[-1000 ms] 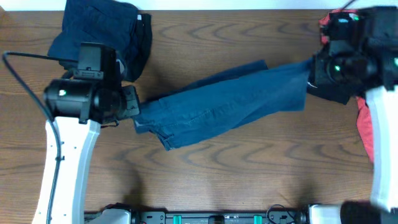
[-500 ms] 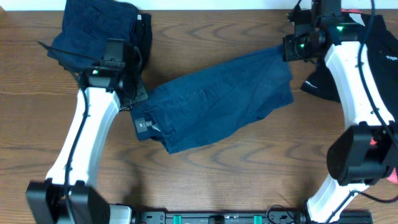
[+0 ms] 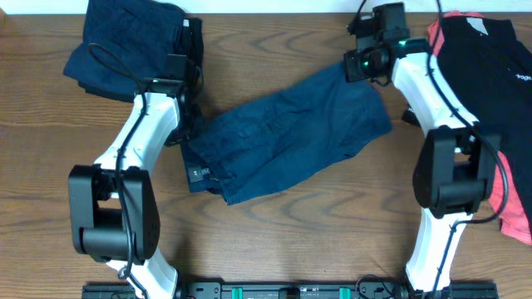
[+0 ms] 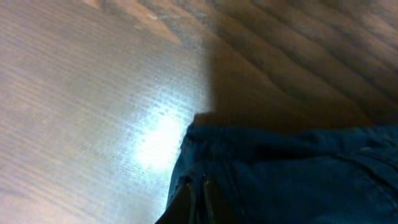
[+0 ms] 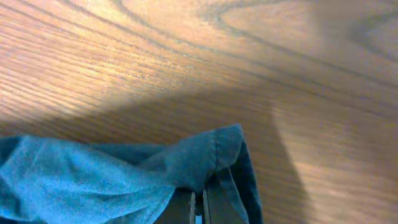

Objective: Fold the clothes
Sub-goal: 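Lower the shorts onto the table center and release both grippers, then grasp the shorts' left and right edges with both grippers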

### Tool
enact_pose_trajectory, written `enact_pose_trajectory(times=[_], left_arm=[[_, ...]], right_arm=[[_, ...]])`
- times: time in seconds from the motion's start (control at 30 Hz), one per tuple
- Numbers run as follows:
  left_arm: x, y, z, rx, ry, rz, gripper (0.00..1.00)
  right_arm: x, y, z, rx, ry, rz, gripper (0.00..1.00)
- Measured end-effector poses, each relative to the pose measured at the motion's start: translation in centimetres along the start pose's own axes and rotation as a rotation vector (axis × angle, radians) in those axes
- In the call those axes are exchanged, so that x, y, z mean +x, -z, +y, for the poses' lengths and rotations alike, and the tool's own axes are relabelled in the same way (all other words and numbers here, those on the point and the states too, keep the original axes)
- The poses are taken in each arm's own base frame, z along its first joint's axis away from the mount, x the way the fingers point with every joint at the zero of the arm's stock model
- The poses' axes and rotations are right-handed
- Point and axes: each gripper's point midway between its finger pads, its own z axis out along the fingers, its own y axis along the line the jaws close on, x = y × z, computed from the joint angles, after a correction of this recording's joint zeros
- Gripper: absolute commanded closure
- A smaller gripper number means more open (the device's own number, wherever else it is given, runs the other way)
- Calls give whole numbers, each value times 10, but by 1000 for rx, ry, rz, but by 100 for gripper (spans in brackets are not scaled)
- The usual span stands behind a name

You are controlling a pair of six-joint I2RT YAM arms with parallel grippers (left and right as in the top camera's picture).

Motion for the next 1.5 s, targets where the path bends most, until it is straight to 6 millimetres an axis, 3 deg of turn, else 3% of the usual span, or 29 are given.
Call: enact_pose_trajectory(times=[0.03,0.23,0.3,0.5,0.57,0.77,0.83,0.93,1.3,1.5], left_arm=[[-2,-2,-1,2,3,-5,78],[-10,-2,-3,17,23,-34,66],[-10,-2,2,10,32,-26,60],[-11,17,19,-21,0,25,20],[-17,31,18,-14,-12,10,13],[-32,86,3,114,-19,-64,9],[-23,99,-2,166,-29,-41,9],[-4,103,-5,203,-41,33,9],[55,59,1,198,-71,243,9],[73,38,2,213,-100,288,8]], right_arm=[[1,-7,0,1,3,2,99],[3,-22,-11,42,0,0,99],[2,-21,-15,52,-10,-7,78],[6,-7,-24,8,-42,37,33],[-2,4,-25,-1,-42,35,27],[-28,60,-11,-33,-19,22,25],[-25,73,-5,-47,-21,38,17],[-14,81,3,-83,-18,82,17],[64,29,11,-158,-60,255,24],[83,7,10,-165,-57,253,24]])
